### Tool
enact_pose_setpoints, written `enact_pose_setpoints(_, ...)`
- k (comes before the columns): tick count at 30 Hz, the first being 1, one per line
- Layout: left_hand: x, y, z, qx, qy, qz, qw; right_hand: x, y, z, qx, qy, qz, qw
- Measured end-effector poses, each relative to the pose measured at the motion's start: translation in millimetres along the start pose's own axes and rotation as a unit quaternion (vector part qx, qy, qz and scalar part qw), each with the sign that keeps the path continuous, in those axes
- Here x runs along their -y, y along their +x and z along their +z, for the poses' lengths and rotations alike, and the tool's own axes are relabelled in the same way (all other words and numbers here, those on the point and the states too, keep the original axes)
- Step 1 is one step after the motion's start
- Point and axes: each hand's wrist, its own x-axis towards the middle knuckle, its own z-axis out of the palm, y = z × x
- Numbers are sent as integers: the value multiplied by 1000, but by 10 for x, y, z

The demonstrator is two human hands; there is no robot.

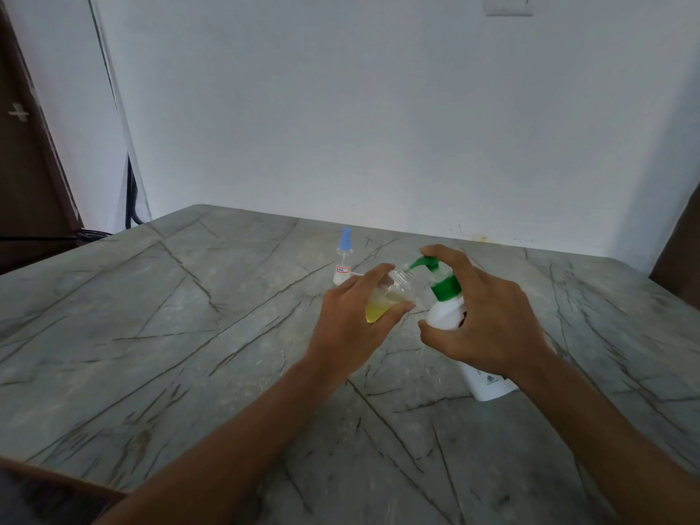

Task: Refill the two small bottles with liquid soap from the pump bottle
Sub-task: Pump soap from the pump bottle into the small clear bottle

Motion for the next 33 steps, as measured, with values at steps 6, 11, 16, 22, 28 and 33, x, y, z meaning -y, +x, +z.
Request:
enact_pose_setpoints(6, -7, 5, 3, -4, -9, -5, 1000, -12, -19, -7, 2, -17, 1, 1000)
enact_pose_setpoints(11, -5, -2, 8, -2, -13, -2, 1000, -14, -1, 1, 4, -2, 2, 1000)
enact_pose_setpoints(16, -15, 2, 13, 10, -7, 2, 1000, -13, 14, -8, 4, 40, 13, 999)
enact_pose_setpoints(22, -7, -10, 37, 24, -4, 5, 1000, -8, 12, -6, -5, 49, 10, 999)
enact_pose_setpoints(28, -1, 2, 7, 4, -6, -6, 1000, 4, -7, 4, -2, 4, -2, 1000)
enact_pose_setpoints(33, 24, -6, 19, 3, -1, -12, 1000, -4, -11, 4, -1, -13, -8, 1000)
